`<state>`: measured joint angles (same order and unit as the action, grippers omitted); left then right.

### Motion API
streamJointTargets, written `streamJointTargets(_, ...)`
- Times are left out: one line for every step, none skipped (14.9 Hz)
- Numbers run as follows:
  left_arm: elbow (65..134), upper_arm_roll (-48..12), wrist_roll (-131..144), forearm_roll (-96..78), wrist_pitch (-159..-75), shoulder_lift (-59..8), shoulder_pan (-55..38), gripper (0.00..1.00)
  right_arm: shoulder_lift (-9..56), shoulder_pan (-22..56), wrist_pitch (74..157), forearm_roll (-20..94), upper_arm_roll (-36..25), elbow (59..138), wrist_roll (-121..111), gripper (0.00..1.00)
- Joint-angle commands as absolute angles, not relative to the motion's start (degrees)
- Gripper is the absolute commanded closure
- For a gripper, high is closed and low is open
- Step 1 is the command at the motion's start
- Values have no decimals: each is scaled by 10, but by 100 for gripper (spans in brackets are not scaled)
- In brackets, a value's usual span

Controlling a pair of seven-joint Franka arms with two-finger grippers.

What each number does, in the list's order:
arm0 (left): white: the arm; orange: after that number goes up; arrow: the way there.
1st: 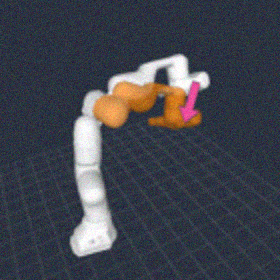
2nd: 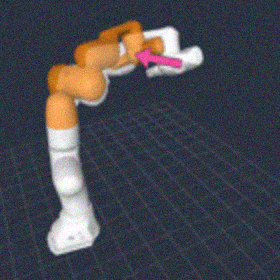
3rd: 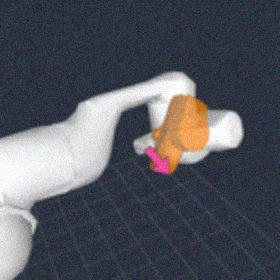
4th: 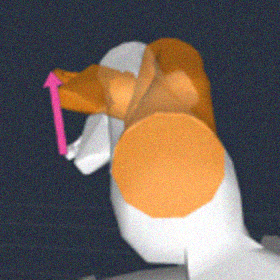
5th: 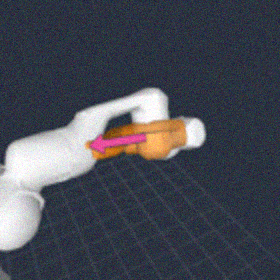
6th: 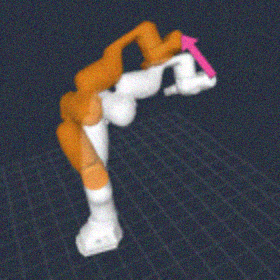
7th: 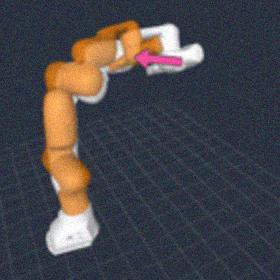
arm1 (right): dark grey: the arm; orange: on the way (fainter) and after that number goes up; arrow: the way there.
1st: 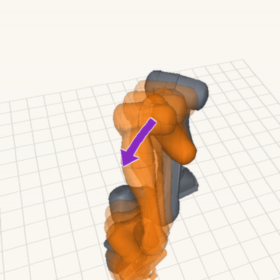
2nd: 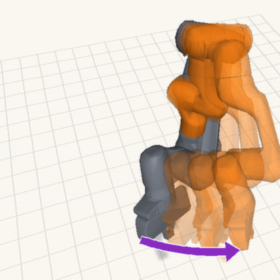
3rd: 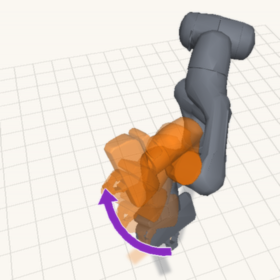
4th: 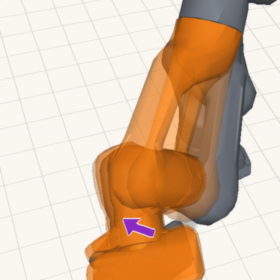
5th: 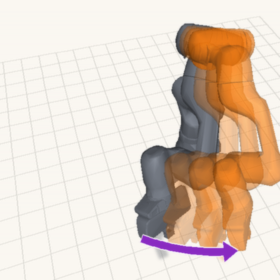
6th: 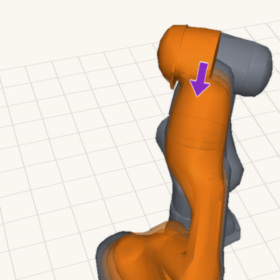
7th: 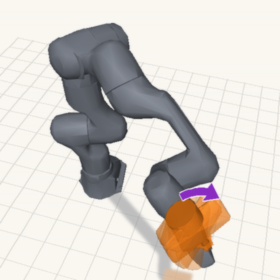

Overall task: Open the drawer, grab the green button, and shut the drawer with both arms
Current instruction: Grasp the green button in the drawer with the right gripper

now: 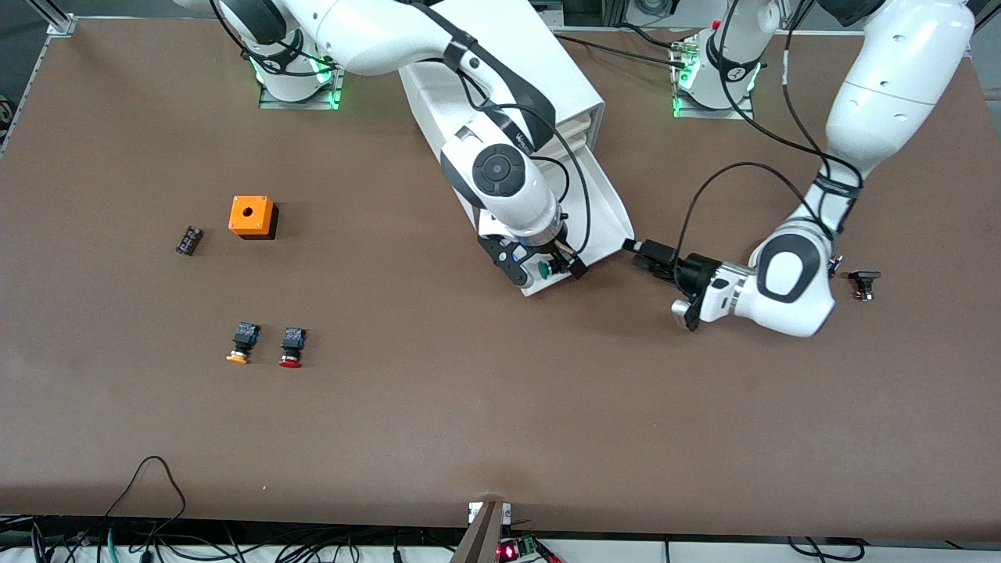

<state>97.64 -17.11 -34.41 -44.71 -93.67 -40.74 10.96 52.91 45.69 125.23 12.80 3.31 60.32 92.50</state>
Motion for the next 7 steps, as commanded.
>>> streamJointTargets(902, -172, -247, -375, -869, -403, 111, 0, 559, 471, 1273, 121, 21, 580, 945, 0)
streamJointTargets(878, -172, -216, -348, -848, -403, 110, 0, 564, 473, 1280, 121, 19, 580, 947, 0)
streamJointTargets(856, -174, -186, -324, -832, -402, 110, 0, 568, 474, 1287, 121, 18, 581, 949, 0)
streamJointTargets(839, -177, -159, -303, -816, -402, 109, 0, 575, 476, 1295, 121, 18, 580, 953, 0)
streamJointTargets(825, -178, -135, -283, -803, -398, 109, 0, 577, 477, 1300, 121, 18, 580, 953, 0)
streamJointTargets(819, -178, -116, -266, -797, -389, 107, 0, 577, 476, 1300, 122, 18, 580, 953, 3)
streamJointTargets(818, -178, -100, -251, -797, -379, 107, 0, 576, 476, 1296, 122, 18, 580, 954, 13)
